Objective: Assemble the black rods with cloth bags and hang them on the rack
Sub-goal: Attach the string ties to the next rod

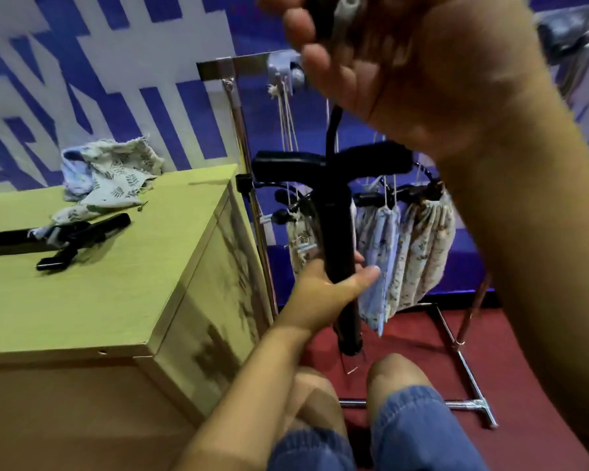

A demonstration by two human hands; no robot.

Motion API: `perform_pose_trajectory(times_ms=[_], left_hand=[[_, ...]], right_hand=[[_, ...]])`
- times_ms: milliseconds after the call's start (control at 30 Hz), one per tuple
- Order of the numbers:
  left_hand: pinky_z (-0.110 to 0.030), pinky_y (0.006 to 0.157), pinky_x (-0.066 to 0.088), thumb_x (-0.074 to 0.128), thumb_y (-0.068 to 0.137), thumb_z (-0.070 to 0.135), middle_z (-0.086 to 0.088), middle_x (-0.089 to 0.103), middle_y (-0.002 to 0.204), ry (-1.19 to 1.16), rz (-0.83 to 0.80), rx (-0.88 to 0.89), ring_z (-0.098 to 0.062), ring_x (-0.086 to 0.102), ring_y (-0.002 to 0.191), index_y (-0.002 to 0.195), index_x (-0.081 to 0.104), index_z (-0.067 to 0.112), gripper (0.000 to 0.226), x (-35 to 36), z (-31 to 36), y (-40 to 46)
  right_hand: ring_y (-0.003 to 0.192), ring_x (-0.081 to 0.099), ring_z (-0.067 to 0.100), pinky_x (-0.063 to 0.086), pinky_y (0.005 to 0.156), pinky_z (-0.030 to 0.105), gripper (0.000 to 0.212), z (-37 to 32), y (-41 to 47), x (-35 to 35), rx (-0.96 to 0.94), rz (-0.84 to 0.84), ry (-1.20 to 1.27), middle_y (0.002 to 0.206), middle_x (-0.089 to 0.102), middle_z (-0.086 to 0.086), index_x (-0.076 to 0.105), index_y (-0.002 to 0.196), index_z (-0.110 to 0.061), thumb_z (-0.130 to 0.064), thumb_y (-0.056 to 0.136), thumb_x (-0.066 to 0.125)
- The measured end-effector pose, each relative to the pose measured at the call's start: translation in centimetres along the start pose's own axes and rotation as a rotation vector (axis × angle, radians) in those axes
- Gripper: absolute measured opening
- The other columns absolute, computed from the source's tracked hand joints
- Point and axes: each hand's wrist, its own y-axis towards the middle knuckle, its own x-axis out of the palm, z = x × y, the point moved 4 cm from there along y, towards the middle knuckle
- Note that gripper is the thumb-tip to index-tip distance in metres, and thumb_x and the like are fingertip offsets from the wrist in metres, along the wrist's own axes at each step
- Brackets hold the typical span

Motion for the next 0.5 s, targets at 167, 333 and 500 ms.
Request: perform_pose_trajectory(times_ms=[167, 333, 500], left_hand=[[-0.016, 0.055, 0.046, 0.078, 0.075, 0.023, 0.010, 0.062, 0.058, 0.070, 0.298, 0.014, -0.006, 0.057, 0.055, 0.073, 0.061, 0.016, 0.018, -4.6, 4.0, 0.9], [-0.021, 0.053, 0.047, 0.074, 0.080, 0.025, 0.006, 0.058, 0.051, -0.011, 0.387, 0.109, -0.011, 0.055, 0.050, 0.062, 0.058, 0.017, 0.025, -7.2, 10.1, 1.3], [-0.024, 0.061, 0.051, 0.065, 0.083, 0.038, 0.003, 0.061, 0.053, -0.012, 0.301, 0.056, -0.015, 0.061, 0.060, 0.063, 0.059, 0.015, 0.032, -7.6, 12.5, 2.3]], right_hand=[[0.083, 0.071, 0.016, 0.057, 0.074, 0.030, 0.044, 0.5, -3.6, -6.7, 0.005, 0.402, -0.570, 0.086, 0.075, 0.003, 0.062, 0.092, -0.017, -0.046, 0.098, 0.029], [0.102, 0.061, 0.007, 0.046, 0.089, 0.025, 0.055, 9.9, -5.4, -6.6, 0.150, 0.289, -0.870, 0.109, 0.064, -0.008, 0.052, 0.111, -0.033, -0.067, 0.068, 0.062], [0.101, 0.055, -0.006, 0.043, 0.090, 0.014, 0.058, 17.4, -3.6, -3.3, 0.238, 0.100, -0.731, 0.117, 0.062, -0.007, 0.047, 0.116, -0.031, -0.016, 0.070, 0.080]])
